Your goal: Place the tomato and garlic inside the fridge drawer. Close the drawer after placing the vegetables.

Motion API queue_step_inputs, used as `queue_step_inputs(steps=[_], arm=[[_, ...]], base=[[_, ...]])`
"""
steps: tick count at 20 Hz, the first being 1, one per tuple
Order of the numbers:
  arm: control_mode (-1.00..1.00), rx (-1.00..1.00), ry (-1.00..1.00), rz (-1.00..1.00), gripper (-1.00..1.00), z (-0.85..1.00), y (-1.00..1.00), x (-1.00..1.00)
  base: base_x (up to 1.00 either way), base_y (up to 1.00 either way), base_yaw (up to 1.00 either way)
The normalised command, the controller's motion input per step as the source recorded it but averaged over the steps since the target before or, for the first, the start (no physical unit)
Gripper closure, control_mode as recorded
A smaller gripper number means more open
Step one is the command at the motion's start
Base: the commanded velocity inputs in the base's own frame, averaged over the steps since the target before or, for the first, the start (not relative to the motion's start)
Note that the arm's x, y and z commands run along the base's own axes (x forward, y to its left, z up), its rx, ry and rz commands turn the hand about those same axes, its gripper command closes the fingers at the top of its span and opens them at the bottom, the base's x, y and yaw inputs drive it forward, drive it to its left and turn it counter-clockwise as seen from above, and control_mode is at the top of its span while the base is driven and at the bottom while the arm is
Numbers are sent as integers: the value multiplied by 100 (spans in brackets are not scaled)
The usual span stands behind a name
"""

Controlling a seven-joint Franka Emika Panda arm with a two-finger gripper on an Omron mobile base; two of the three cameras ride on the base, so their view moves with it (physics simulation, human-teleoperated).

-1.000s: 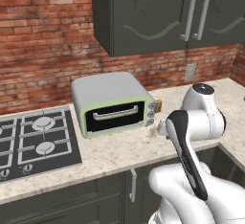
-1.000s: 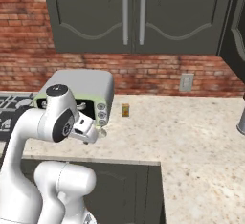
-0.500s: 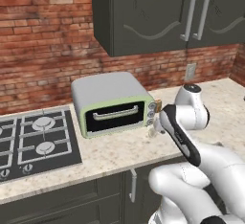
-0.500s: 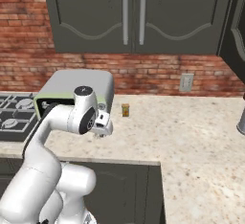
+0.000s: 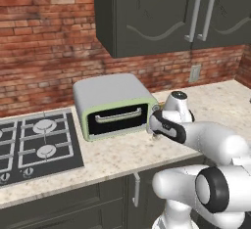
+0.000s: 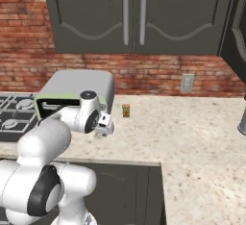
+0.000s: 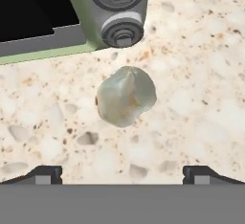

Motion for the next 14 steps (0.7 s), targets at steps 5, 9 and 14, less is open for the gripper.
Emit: queue_step_inputs(steps=[5, 9, 14], arm=[[-100, 0, 1, 0, -100, -40, 0, 39], [-100, 0, 3, 0, -100, -41, 0, 33], [-100, 0, 0, 0, -100, -29, 0, 31]], base=[[0, 0, 0], [0, 0, 0], [0, 0, 0]])
